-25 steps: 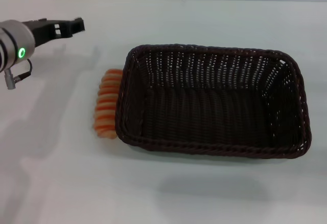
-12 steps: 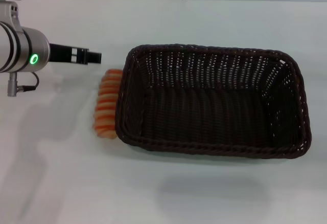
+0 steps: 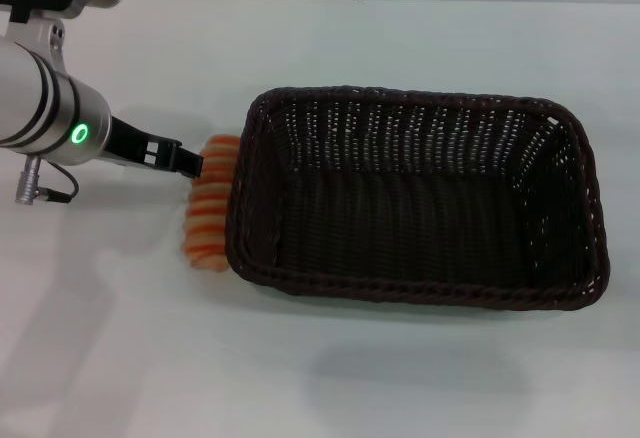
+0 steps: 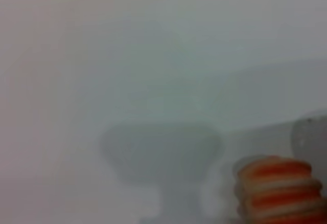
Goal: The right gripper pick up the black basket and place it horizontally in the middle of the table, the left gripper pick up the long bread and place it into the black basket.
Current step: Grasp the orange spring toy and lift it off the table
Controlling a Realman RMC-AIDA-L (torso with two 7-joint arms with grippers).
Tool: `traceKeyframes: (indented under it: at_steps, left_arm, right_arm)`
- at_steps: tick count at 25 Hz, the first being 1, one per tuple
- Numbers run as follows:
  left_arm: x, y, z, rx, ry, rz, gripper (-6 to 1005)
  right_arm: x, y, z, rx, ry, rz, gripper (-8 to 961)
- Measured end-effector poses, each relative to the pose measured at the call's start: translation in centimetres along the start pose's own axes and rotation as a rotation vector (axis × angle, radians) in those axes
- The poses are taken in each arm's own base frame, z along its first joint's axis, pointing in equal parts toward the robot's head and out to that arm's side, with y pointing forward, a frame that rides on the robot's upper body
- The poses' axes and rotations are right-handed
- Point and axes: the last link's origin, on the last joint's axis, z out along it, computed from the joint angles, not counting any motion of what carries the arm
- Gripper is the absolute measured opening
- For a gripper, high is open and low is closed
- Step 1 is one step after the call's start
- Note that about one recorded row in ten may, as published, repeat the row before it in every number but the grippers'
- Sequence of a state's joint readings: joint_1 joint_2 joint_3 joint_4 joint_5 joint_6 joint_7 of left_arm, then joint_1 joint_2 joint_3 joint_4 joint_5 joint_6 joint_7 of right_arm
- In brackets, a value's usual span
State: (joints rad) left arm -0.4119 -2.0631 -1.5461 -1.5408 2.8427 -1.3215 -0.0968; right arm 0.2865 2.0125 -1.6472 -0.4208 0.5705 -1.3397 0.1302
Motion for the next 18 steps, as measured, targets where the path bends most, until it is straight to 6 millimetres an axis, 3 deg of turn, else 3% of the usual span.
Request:
traceKeyframes:
  at_steps: [13,18]
  left_arm:
    - [0.5,2.8,-0.2,-0.146,-0.046,0.013,861]
    - [0.5,2.7,0.4,-0.148,-0.060,0.015,861]
  right_arm:
    - [0.4,-0.6,0.4,0.035,0.026,0.002,299]
    - [0.5,-0.6,0.2,0.040,0.031,0.003,299]
